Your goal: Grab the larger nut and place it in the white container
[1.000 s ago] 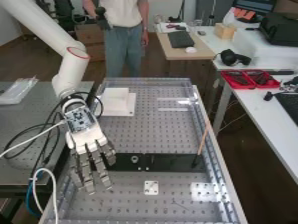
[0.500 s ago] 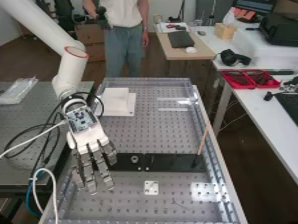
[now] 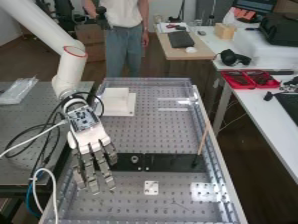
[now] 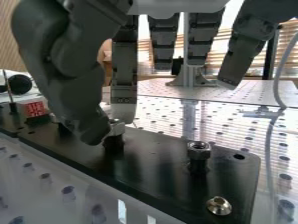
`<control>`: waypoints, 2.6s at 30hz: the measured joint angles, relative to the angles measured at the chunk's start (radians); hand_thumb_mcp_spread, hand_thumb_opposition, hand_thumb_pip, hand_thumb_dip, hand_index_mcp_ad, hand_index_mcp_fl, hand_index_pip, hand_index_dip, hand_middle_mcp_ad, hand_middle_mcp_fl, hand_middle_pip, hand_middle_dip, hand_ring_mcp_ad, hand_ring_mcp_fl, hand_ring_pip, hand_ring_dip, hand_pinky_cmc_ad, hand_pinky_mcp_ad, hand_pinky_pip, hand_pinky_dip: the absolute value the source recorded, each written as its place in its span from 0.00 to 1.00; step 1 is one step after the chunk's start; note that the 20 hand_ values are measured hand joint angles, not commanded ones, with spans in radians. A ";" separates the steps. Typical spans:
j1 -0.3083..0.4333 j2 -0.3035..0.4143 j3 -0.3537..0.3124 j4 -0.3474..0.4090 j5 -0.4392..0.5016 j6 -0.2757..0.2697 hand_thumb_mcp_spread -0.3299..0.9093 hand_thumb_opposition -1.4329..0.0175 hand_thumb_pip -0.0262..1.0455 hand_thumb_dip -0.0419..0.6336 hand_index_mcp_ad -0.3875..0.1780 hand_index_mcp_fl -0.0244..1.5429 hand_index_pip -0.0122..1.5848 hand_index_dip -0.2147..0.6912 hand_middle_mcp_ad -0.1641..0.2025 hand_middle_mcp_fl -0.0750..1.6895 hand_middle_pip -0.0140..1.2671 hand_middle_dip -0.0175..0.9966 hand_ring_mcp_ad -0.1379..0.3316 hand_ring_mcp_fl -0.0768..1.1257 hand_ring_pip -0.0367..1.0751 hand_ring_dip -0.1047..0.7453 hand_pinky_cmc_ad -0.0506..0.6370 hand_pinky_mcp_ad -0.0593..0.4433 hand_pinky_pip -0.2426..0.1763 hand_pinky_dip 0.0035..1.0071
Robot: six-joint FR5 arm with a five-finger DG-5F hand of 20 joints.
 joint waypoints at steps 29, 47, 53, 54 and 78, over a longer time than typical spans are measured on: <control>-0.022 0.074 -0.020 0.140 -0.071 -0.214 0.55 0.38 0.67 0.44 0.52 0.17 0.97 0.42 0.67 0.08 0.12 0.26 0.64 0.07 0.13 0.30 0.63 0.73 0.33 0.62; -0.074 0.220 -0.043 0.170 -0.521 -0.336 0.55 0.38 0.67 0.43 0.53 0.17 0.98 0.42 0.67 0.10 0.12 0.27 0.60 0.07 0.12 0.31 0.63 0.74 0.33 0.60; -0.115 0.262 -0.063 0.170 -0.736 -0.362 0.55 0.38 0.67 0.44 0.53 0.17 0.98 0.42 0.67 0.10 0.12 0.27 0.60 0.07 0.12 0.31 0.61 0.73 0.33 0.60; -0.125 0.266 -0.065 0.168 -0.783 -0.366 0.55 0.38 0.67 0.44 0.53 0.17 0.98 0.42 0.68 0.10 0.12 0.27 0.59 0.07 0.12 0.31 0.61 0.73 0.33 0.60; -0.330 0.291 -0.064 0.081 -1.726 -0.467 0.55 0.37 0.67 0.44 0.52 0.18 0.97 0.39 0.67 0.10 0.12 0.27 0.61 0.07 0.12 0.31 0.61 0.72 0.33 0.57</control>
